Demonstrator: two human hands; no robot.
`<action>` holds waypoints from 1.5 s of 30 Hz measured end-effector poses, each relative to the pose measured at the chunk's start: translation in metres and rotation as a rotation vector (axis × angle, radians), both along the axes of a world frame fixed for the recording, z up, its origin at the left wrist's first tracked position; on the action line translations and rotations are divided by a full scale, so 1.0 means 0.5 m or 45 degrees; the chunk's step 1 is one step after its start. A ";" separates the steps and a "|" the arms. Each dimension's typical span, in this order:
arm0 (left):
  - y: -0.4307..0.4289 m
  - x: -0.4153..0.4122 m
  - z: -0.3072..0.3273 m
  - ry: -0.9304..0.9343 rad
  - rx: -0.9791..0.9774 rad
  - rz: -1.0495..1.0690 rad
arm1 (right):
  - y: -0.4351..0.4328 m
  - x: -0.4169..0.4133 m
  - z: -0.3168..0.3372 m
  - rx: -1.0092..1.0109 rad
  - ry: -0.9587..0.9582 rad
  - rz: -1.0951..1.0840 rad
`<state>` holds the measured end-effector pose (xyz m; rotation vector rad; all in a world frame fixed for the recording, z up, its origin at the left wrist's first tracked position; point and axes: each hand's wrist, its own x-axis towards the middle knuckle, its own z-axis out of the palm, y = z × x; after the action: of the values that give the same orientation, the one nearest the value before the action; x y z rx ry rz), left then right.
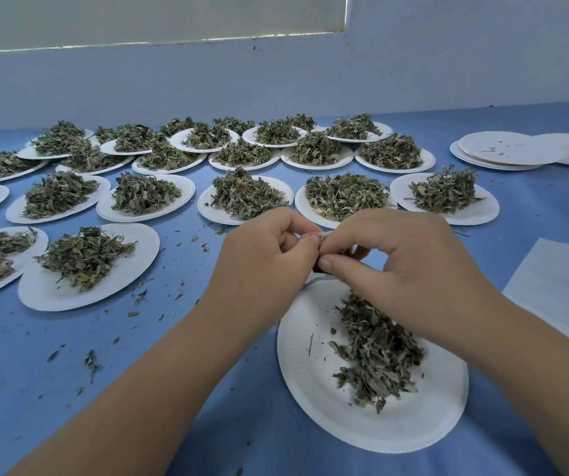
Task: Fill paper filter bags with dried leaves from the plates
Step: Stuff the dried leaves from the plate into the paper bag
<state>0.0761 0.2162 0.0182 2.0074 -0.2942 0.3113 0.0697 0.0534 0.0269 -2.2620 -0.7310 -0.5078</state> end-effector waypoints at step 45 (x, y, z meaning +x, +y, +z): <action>0.005 0.003 0.005 0.036 -0.163 0.021 | 0.002 -0.005 0.002 -0.559 -0.006 -0.007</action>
<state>0.0778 0.2185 0.0206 1.8878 -0.2341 0.3040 0.0671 0.0543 0.0278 -2.6669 -0.9091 -0.3820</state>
